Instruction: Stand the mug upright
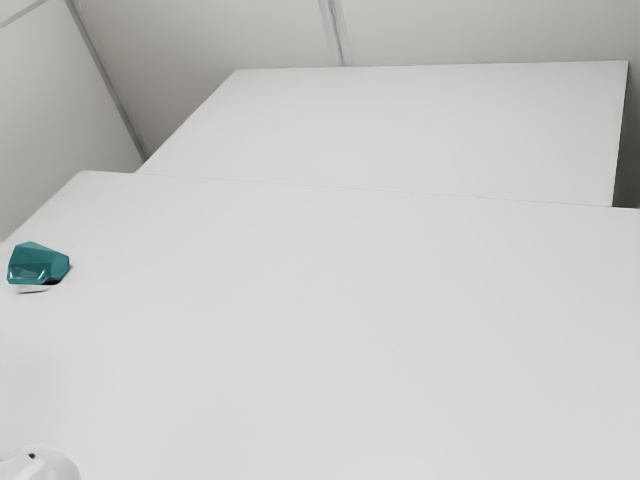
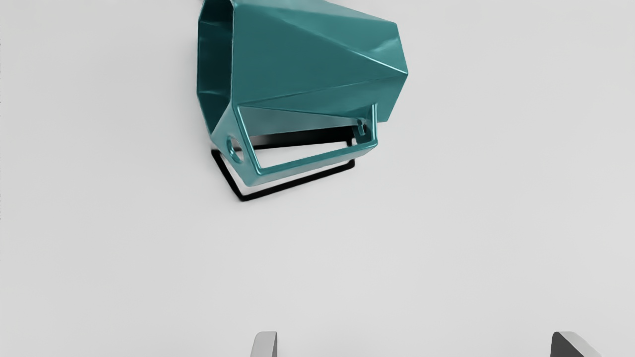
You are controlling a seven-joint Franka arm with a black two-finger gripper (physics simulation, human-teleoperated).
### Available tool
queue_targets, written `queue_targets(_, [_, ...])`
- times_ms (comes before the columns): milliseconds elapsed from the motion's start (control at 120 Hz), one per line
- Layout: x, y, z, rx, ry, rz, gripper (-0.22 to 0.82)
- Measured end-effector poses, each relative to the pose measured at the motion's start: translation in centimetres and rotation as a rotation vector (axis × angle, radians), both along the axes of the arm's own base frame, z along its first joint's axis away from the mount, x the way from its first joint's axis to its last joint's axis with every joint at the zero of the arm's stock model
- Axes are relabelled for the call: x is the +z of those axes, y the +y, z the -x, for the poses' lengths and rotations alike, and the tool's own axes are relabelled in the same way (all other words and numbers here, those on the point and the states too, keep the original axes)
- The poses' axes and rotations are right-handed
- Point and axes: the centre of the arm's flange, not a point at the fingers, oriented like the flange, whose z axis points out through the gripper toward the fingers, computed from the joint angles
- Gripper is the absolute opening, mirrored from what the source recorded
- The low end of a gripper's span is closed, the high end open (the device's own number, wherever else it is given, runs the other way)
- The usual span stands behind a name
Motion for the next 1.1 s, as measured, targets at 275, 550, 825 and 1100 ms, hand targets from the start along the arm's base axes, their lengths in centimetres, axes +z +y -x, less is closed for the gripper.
queue_targets(275, [-3.6,1.6,-3.5,-0.047,-0.185,0.039,0.6])
queue_targets(550, [-5.4,5.1,-1.9,-0.018,-0.292,0.041,0.6])
queue_targets(825, [-6.4,5.5,-2.6,-0.037,-0.357,0.062,0.6])
queue_targets(1100, [-7.4,4.7,-3.7,-0.038,-0.401,0.137,0.6])
